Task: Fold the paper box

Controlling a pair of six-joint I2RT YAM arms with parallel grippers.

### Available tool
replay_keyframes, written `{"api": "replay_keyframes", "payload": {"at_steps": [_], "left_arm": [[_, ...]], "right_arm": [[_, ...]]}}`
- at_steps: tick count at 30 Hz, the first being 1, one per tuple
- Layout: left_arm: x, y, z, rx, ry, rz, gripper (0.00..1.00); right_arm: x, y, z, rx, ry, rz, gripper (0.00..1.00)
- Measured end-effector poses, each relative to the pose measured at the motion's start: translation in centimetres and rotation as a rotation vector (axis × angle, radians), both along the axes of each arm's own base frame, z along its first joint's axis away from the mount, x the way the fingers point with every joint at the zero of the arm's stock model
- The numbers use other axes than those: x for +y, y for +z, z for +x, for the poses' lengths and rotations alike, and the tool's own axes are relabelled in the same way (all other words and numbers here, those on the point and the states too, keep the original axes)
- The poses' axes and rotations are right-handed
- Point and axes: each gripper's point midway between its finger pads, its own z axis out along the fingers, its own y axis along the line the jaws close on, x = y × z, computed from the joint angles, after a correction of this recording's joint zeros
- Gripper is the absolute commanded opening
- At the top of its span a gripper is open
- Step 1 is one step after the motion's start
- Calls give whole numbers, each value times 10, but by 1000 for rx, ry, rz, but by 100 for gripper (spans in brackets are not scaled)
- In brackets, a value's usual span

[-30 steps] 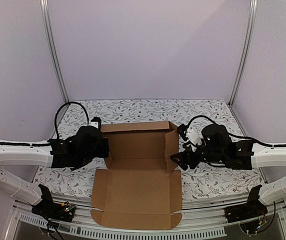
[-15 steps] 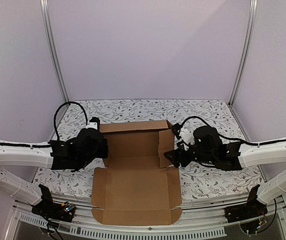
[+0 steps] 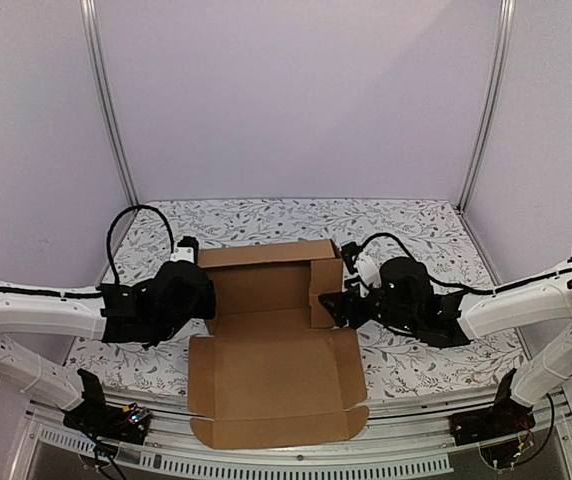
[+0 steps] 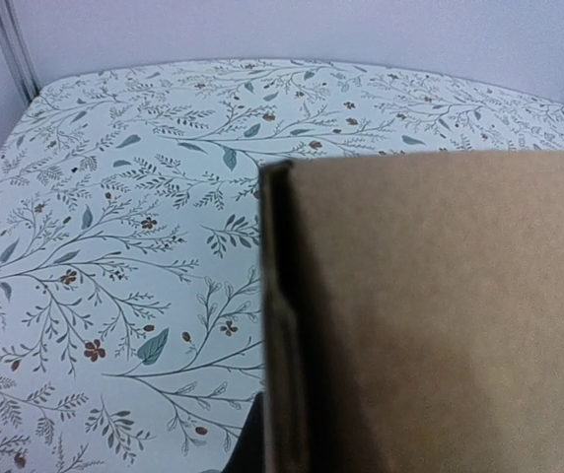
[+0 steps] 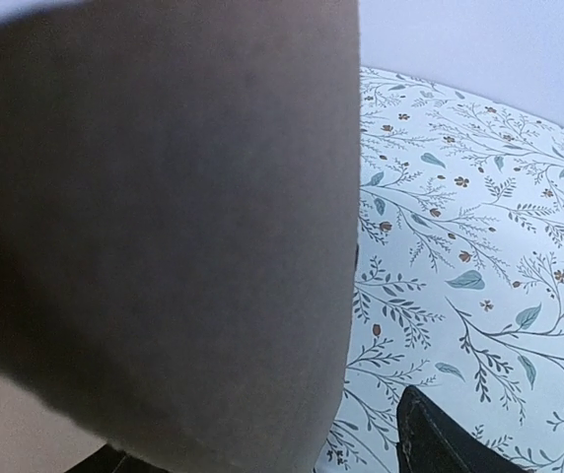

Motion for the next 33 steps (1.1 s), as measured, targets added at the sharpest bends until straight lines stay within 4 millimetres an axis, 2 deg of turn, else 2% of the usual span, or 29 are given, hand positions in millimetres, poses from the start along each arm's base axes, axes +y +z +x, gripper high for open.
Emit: {"api": "replay_keyframes", "payload": {"at_steps": [10, 14, 16, 20, 22, 26, 33], "left_arm": [[1, 2, -1, -13, 17, -4, 0], [1, 2, -2, -18, 20, -3, 0], [0, 2, -3, -20, 21, -3, 0], [2, 4, -2, -27, 31, -1, 0], [2, 4, -2, -28, 33, 1, 0], [2, 3, -2, -26, 31, 3, 0], [0, 1, -3, -20, 25, 9, 0]], "right_arm": [[0, -2, 15, 2, -108, 97, 45], [3, -3, 17, 2, -120, 120, 38], [4, -2, 17, -1, -122, 131, 44], [4, 0, 19, -8, -125, 137, 64], [2, -1, 19, -11, -129, 132, 69], [1, -2, 19, -21, -125, 117, 74], [3, -1, 18, -46, -102, 89, 76]]}}
